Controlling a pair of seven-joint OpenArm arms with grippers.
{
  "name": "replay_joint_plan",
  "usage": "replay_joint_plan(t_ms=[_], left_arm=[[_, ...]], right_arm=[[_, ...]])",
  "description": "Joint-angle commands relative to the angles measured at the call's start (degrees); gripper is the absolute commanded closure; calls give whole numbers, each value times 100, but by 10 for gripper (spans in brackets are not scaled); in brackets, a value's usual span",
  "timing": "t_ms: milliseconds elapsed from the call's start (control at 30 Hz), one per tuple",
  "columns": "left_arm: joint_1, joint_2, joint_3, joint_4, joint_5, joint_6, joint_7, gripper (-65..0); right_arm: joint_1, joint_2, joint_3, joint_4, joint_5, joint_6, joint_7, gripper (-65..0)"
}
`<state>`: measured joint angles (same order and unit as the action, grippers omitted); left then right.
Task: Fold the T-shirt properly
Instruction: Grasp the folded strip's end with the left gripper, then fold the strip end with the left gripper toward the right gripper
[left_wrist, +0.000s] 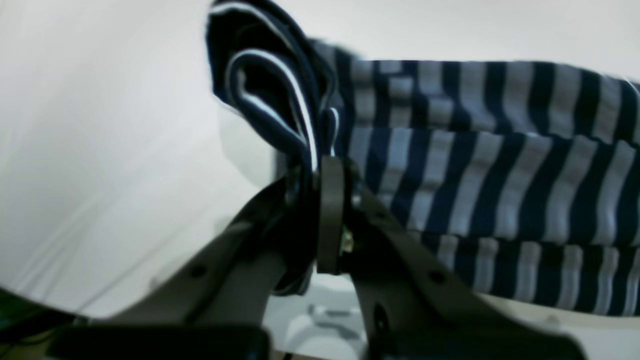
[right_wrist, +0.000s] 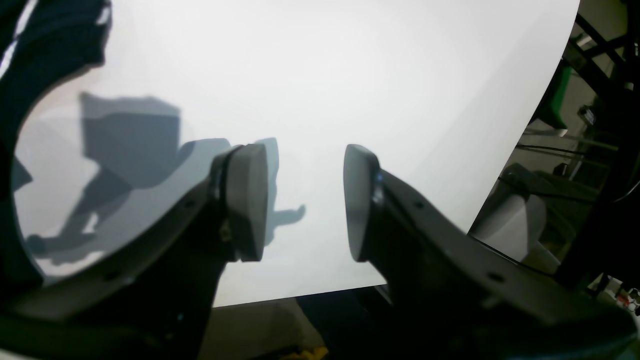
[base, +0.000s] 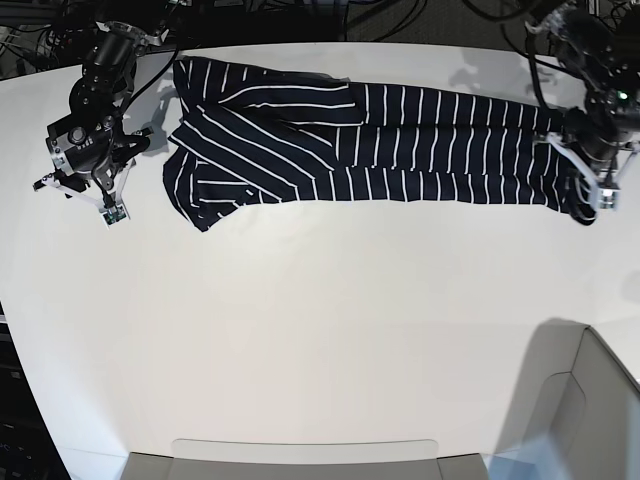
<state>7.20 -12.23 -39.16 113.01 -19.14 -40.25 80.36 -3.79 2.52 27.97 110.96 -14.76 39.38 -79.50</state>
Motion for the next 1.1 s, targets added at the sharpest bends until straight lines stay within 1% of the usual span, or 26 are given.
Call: replay_joint_plan(t_ms=[0,100,267,433,533,700,900,1000,1067], left_arm=[[5,5,43,220,-7,25,-36,0],[23,225,228,308,-16,25,-36,0],[207,498,966,316,-16,25,-36,0],[286,840,1432,325,-16,25,-36,0],[471,972,1678,343,-16,25,-36,0],[515,1166,2039,352,-16,25,-36,0],[515,1447,2223,352,-16,25,-36,0],[515,1597,2513,352,-16,25,-36,0],[524,1605,2733,352,-16,25,-36,0]], right_arm=[[85,51,3,91,-5,62,8,-253],[85,51,3,91,-5,62,8,-253],[85,51,3,82,-5,62,8,-253],[85,51,3,82,-5,62,8,-253],[85,51,3,82,-5,62,8,-253],[76,42,3,82,4,62,8,-253],[76,42,-5,74,13,62,8,-253],[67,42,-5,74,13,62,8,-253],[58,42,-5,74,13,62,8,-253]])
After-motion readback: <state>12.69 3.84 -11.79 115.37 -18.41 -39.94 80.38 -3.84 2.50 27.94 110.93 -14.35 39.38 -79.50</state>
